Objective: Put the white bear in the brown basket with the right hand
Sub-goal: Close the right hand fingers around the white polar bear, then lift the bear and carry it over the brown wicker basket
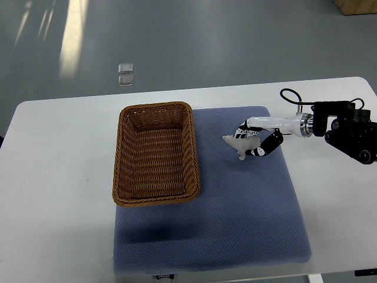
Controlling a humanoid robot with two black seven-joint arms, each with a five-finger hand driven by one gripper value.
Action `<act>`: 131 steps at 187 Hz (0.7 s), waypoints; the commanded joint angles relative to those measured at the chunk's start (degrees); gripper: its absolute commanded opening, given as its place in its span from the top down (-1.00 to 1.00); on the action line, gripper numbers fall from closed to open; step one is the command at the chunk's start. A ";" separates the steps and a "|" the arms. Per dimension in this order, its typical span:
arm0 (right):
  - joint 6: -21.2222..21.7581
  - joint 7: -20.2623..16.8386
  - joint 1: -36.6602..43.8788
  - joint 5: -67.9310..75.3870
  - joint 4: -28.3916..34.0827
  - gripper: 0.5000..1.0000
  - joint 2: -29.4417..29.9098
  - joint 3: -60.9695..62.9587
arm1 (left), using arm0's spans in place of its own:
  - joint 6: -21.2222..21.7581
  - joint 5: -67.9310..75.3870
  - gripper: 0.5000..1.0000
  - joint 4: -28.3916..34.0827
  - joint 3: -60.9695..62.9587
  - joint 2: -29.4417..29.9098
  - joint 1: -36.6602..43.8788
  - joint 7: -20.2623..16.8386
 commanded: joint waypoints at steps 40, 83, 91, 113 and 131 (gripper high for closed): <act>-1.90 0.16 3.94 0.55 0.01 1.00 -0.25 0.83 | 0.09 0.00 -1.00 0.00 -0.04 0.00 0.07 0.05; -1.90 0.07 10.97 0.37 0.01 1.00 0.81 0.83 | 0.00 0.00 -1.00 -0.09 -0.04 0.00 0.07 -0.04; -1.90 0.07 11.94 0.19 0.01 1.00 2.56 0.74 | 0.09 0.00 -1.00 -0.17 -0.04 0.00 0.07 0.05; -1.99 -0.11 13.70 0.02 0.01 1.00 6.87 -0.05 | 0.00 0.00 -1.00 -0.17 -0.12 0.00 0.07 -0.04; -1.99 -1.07 14.84 -0.07 0.01 1.00 9.77 -0.49 | 0.00 0.00 -1.00 -0.17 -0.12 0.00 0.07 -0.04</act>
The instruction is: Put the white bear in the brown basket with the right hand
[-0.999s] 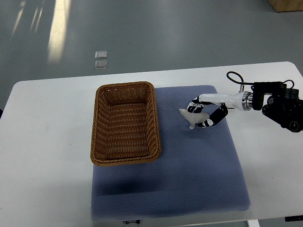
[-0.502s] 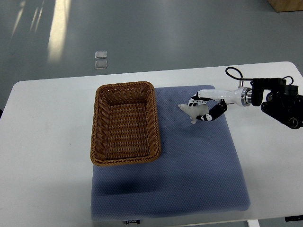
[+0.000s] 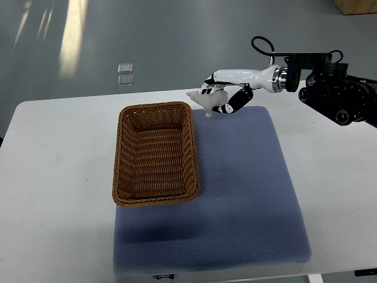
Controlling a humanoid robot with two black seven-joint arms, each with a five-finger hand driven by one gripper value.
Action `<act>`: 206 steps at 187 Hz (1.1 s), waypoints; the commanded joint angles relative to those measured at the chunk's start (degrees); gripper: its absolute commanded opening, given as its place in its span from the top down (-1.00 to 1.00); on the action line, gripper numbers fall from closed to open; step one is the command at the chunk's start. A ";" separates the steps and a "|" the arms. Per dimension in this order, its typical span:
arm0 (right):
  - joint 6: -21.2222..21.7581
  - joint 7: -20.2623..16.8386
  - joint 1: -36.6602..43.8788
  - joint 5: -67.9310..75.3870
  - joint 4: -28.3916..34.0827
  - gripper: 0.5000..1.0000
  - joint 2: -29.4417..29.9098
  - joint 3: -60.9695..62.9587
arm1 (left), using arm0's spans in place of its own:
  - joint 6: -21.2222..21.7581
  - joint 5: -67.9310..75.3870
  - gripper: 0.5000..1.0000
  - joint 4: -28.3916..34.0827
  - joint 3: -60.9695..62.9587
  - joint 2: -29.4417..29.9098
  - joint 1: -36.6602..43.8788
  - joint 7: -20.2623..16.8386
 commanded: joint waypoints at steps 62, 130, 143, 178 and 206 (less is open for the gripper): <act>-1.61 -1.50 2.06 -2.97 -0.08 1.00 9.95 -4.11 | -0.07 0.00 -1.00 -0.01 -0.05 0.00 0.01 -0.04; -2.49 -3.00 1.97 -3.50 -0.08 0.34 11.70 -4.64 | -0.07 0.00 -1.00 -0.09 -0.05 0.00 0.01 -0.04; -2.49 -3.08 2.06 -3.50 -0.08 -0.11 11.70 -4.81 | 0.02 0.00 -1.00 -0.09 -0.05 0.00 0.01 0.05; -2.49 -3.08 1.97 -3.50 -0.17 -0.28 11.70 -4.81 | 0.02 0.00 -1.00 -0.09 -0.05 0.00 0.01 0.05; -2.93 -3.08 1.79 -3.41 -0.17 -0.29 11.53 -4.64 | -0.07 0.00 -1.00 -0.09 -0.05 0.00 0.01 -0.04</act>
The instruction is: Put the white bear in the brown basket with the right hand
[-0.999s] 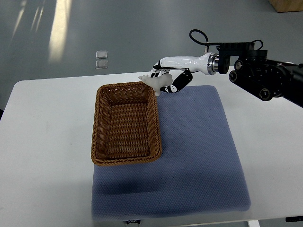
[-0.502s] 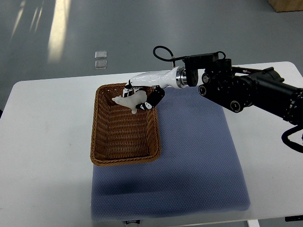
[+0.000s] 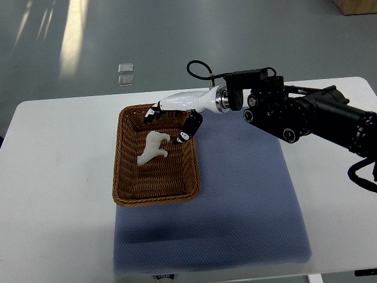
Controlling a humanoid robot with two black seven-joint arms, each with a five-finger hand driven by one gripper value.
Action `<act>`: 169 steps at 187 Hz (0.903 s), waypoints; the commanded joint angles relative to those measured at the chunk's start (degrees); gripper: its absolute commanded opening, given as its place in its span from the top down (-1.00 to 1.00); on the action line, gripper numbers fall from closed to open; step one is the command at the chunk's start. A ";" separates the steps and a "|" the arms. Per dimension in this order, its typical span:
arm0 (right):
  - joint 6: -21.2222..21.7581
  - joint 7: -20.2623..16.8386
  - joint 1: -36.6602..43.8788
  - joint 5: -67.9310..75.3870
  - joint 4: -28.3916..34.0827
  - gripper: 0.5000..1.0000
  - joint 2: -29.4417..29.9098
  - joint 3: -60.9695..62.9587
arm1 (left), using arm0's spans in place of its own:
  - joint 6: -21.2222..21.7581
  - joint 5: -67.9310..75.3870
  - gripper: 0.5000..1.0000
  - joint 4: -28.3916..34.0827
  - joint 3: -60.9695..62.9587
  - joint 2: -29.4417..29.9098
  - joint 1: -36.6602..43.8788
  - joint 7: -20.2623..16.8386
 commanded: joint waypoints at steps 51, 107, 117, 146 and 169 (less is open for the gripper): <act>-3.16 0.00 -0.83 3.42 -0.88 -0.43 -3.16 2.72 | -0.01 0.00 -1.00 0.09 -0.09 0.00 0.00 -0.03; -3.25 -3.95 -8.57 20.57 -2.55 -0.57 -7.82 14.85 | -0.01 0.00 -1.00 0.18 -0.26 0.00 0.00 -0.03; -3.25 -5.36 -10.15 25.40 -3.34 -0.60 -8.44 18.01 | -0.01 0.00 -1.00 0.18 -0.35 0.00 0.00 0.06; -3.77 -7.82 -14.64 37.35 -6.86 -0.69 -8.97 22.85 | -0.01 0.00 -1.00 0.09 -0.35 0.00 0.00 -0.03; -5.70 -7.91 -17.45 46.22 -9.58 -0.70 -8.97 23.81 | -0.01 0.00 -1.00 0.09 -0.35 0.00 0.00 -0.03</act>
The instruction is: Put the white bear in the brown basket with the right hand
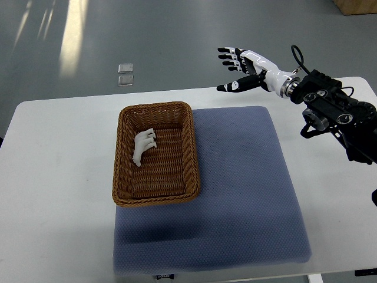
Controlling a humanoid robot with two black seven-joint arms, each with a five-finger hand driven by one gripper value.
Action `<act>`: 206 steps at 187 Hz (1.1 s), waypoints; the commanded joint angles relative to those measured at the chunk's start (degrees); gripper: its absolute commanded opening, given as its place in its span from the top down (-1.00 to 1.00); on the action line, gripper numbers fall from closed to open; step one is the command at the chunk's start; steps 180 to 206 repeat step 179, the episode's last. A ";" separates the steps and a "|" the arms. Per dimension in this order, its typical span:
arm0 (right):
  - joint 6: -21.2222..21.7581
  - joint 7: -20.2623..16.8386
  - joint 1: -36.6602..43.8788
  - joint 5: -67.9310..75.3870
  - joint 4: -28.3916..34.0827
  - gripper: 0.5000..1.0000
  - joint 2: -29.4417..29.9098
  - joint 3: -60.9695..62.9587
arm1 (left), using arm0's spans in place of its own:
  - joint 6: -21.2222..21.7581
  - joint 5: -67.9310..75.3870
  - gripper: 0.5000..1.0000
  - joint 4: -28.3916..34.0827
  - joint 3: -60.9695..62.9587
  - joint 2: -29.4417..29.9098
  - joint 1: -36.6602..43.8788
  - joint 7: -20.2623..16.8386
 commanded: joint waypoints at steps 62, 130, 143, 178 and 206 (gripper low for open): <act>-2.66 -0.14 -8.02 30.08 -4.61 -0.70 -0.73 0.81 | -0.18 0.00 -1.00 -0.01 -0.10 0.00 -0.09 0.00; -2.75 0.65 -11.62 42.29 -4.61 -0.70 -0.64 4.50 | -0.44 0.00 -1.00 0.07 -0.28 0.00 -0.09 0.00; -2.66 0.65 -12.24 42.29 -4.61 -0.70 -0.56 4.50 | -0.44 0.00 -1.00 0.07 -0.36 0.00 -0.09 0.00; -2.75 0.65 -12.15 42.12 -4.61 -0.70 -0.73 4.59 | -0.44 0.00 -1.00 0.07 -0.28 0.00 -0.09 0.00; -2.75 0.74 -12.15 42.12 -4.61 -0.71 -0.73 4.59 | -0.44 0.00 -1.00 0.07 -0.28 0.00 -0.09 0.00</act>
